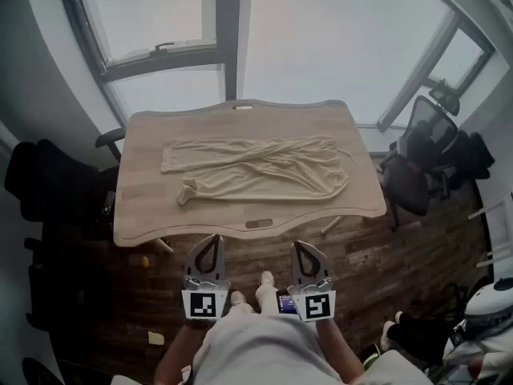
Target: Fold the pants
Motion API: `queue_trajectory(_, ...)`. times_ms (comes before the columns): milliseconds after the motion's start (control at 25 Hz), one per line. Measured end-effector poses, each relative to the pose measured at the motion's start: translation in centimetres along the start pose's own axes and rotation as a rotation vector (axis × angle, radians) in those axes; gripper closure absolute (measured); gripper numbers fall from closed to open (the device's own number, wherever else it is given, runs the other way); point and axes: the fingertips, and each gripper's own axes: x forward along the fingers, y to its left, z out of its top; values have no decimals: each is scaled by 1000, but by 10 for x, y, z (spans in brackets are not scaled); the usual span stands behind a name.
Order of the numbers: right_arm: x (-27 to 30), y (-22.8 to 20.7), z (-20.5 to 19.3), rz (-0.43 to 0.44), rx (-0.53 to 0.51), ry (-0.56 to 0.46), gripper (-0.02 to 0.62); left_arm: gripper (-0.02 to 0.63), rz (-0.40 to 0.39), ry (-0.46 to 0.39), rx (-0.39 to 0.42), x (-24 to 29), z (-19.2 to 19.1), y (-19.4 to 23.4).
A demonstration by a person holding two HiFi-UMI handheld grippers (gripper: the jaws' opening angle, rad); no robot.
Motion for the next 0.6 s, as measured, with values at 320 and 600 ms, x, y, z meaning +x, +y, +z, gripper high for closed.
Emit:
queue_trajectory(320, 7, -11, -25, 26, -1, 47, 591, 598, 32, 48, 87, -2, -20, 21)
queue_trajectory(600, 45, -63, -70, 46, -33, 130, 589, 598, 31, 191, 150, 34, -67, 40)
